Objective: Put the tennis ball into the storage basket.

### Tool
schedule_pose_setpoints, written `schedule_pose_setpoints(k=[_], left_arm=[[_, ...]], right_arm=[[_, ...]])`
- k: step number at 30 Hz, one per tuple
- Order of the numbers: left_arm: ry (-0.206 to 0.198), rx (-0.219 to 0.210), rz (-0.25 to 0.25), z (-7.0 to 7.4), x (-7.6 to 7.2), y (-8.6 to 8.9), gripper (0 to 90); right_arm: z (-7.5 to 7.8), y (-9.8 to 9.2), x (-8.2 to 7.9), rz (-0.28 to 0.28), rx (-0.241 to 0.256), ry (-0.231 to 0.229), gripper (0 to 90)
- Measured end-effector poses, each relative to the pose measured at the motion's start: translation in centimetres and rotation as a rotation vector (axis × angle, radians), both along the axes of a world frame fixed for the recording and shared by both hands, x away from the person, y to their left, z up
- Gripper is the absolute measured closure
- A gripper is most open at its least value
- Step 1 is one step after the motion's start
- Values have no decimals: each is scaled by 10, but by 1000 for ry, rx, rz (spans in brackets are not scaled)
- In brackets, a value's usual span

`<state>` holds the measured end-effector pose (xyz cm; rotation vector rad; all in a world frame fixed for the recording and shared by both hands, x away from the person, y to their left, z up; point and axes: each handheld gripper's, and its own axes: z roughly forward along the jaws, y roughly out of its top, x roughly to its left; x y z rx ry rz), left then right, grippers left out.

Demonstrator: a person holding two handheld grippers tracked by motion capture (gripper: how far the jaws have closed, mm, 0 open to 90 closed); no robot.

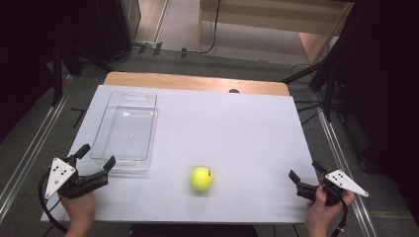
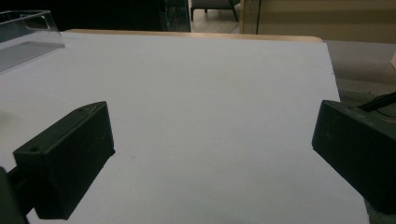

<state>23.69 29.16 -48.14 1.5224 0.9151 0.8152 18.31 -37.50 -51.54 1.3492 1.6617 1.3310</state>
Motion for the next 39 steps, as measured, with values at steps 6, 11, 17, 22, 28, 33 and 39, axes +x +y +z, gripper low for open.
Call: schedule_pose_setpoints(k=[6, 11, 17, 22, 28, 33, 39], left_arm=[[-1, 9, 0, 0, 0, -1, 113], [-3, 11, 2, 0, 0, -1, 113], [-2, 16, 3, -1, 0, -3, 113], [-4, 15, 3, -1, 0, -3, 113], [-2, 21, 2, -1, 1, -4, 113], [-3, 22, 3, -1, 1, -4, 114], [-3, 24, 2, -1, 1, -4, 113]], right_arm=[[4, 4, 0, 2, -5, 12, 0], [11, 8, 2, 18, -22, 6, 0], [21, 17, 10, 89, -10, 13, 0], [32, 27, 15, 144, -69, 17, 0], [40, 39, 21, 203, -107, 36, 0], [46, 48, 25, 249, -128, 54, 0], [49, 54, 30, 283, -126, 54, 0]])
